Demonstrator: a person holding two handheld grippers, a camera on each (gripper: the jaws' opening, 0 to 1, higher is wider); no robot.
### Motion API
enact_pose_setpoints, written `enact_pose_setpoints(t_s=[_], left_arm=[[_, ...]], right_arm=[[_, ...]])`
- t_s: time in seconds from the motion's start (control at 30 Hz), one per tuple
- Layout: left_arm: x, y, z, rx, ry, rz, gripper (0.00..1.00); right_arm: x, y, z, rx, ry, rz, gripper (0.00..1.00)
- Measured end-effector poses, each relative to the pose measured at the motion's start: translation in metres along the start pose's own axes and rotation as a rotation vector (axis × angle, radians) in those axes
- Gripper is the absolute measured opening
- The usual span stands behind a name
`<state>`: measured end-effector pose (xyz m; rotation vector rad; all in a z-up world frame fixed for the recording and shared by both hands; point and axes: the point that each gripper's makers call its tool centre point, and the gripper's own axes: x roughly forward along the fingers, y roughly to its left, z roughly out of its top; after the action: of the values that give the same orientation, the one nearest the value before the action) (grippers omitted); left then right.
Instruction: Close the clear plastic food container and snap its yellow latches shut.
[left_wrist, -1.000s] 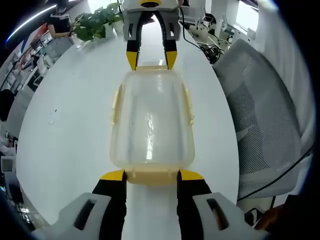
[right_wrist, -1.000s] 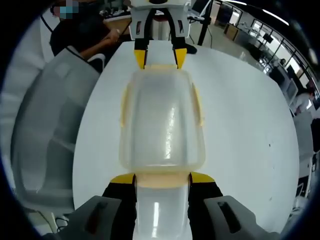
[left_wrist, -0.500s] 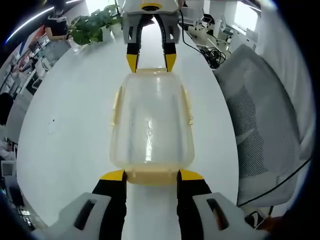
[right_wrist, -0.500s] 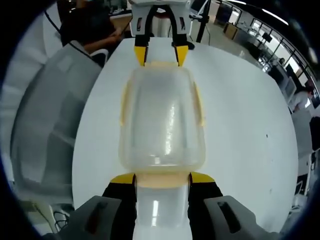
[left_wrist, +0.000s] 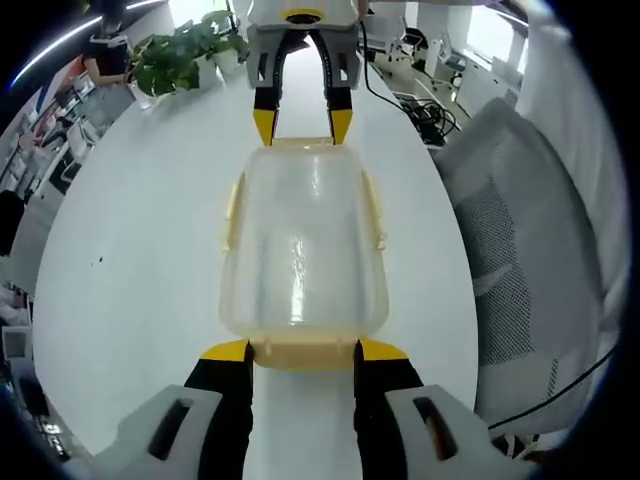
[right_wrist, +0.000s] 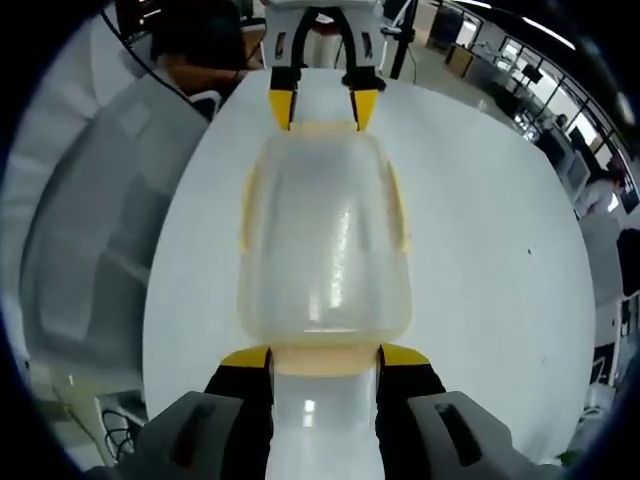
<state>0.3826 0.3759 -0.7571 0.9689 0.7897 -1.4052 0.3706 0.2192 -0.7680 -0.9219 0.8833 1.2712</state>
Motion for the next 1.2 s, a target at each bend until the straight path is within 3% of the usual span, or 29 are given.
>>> enact_pose_setpoints(t_s=[1.2], left_arm=[[0.029, 0.004, 0.057, 0.011, -0.026, 0.004, 0.38]], right_arm=[[-0.025, 0.0, -0.06, 0.009, 0.04, 0.0, 0.38]])
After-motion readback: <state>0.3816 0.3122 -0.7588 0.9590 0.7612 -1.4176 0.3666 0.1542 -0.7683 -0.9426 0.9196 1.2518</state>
